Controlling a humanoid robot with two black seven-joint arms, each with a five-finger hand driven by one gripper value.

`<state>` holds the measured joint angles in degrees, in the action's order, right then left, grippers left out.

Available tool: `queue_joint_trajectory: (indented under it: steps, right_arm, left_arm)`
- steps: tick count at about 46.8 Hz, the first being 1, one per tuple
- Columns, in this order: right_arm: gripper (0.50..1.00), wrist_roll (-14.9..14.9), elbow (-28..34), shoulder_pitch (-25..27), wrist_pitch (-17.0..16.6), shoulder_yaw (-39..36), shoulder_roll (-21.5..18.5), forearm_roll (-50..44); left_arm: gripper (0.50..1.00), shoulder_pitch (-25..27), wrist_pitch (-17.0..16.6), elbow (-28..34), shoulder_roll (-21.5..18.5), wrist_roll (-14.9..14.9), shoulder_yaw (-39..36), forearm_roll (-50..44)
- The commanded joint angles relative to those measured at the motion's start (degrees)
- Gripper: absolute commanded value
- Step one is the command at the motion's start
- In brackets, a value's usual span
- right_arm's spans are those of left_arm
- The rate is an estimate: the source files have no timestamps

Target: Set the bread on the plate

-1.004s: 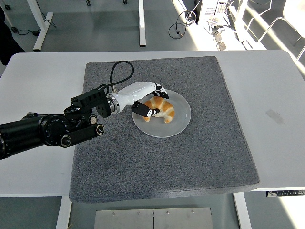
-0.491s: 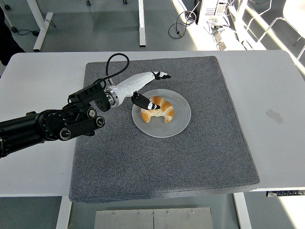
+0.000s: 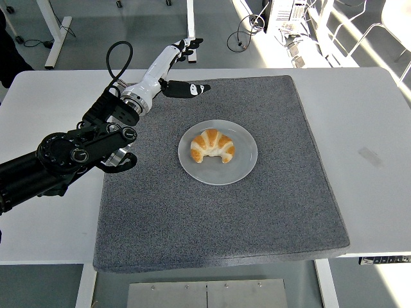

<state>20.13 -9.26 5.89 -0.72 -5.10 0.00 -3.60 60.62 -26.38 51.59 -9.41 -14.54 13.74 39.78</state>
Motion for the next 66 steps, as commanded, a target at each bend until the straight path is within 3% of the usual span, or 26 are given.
queue_joint_trajectory:
  steps: [1,11,19,27,34,46,58,66]
  right_arm:
    - [1.0,0.0,0.0,0.0,0.0,0.0,0.0,0.0]
    - [1.0,0.0,0.0,0.0,0.0,0.0,0.0,0.0]
    - [1.0,0.0,0.0,0.1,0.0,0.0,0.0,0.0]
    - [1.0,0.0,0.0,0.0,0.0,0.0,0.0,0.0]
    - [1.0,0.0,0.0,0.0,0.0,0.0,0.0,0.0]
    - [1.0,0.0,-0.1,0.0,0.0,0.0,0.0,0.0]
    - [1.0,0.0,0.0,0.0,0.0,0.0,0.0,0.0]
    - [1.0,0.0,0.0,0.1,0.0,0.0,0.0,0.0]
  left_arm:
    - [0.892,-0.3,-1.0,0.0,-0.1,-1.5,1.4,-2.7]
    - [0.89,-2.3,-1.3,-3.9,-0.2,-8.0,6.7,-13.8]
    - [0.89,-2.6,-1.0,-6.3,-0.3,-8.9,8.1,-20.3]
    - [0.89,-4.2,-0.9,-6.7,-0.3,-12.1,13.9,-27.2]
    - [0.892,-6.2,-0.6,-6.8,-0.2,-12.3,20.1,-29.5]
    - [0.892,-10.4,3.3,-10.5,1.2,-12.4,30.4,-30.4]
    - [0.892,-10.9,9.8,-17.0,3.9,-15.0,31.4,-31.8]
    - [0.892,-10.9,10.9,-18.0,4.1,-15.3,31.4,-31.9]
